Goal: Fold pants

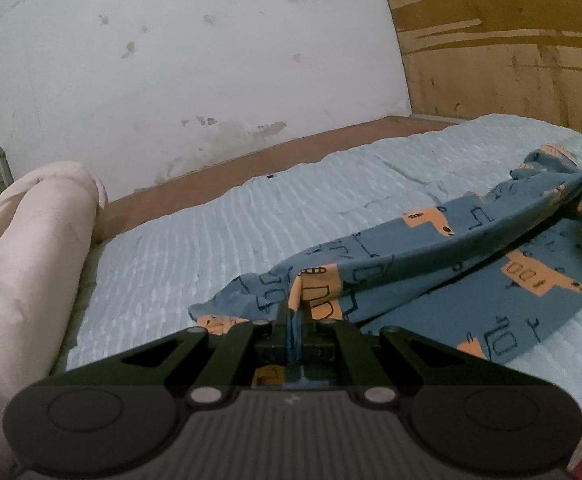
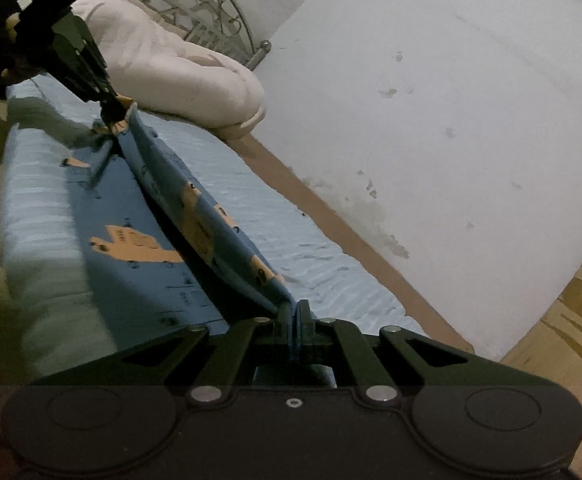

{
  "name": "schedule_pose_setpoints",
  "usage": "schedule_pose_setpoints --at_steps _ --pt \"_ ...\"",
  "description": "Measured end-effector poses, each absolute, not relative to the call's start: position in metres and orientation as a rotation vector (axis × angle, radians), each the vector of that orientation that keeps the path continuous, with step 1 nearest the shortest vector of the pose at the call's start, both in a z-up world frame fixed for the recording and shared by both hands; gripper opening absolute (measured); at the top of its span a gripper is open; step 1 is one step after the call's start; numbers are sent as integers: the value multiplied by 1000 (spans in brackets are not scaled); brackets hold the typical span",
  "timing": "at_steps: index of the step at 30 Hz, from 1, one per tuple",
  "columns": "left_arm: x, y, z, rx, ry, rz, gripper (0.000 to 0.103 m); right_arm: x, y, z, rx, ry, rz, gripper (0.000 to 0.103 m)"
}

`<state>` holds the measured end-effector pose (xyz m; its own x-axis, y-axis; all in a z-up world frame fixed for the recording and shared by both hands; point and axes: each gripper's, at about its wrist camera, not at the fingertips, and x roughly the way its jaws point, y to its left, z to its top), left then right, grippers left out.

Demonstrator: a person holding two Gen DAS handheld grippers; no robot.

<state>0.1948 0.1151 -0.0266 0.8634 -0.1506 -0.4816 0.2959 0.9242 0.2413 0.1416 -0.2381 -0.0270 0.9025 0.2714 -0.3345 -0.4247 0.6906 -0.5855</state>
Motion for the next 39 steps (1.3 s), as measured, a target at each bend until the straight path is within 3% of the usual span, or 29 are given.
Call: schedule_pose_setpoints --at_steps 35,38,39 --pt "174 128 -56 309 532 -257 2 104 -244 -62 -611 344 499 0" --pt "173 129 -52 261 547 -245 11 107 -248 -60 -581 345 497 9" --pt "171 129 -49 233 557 -244 29 107 -250 -60 -566 342 490 12"
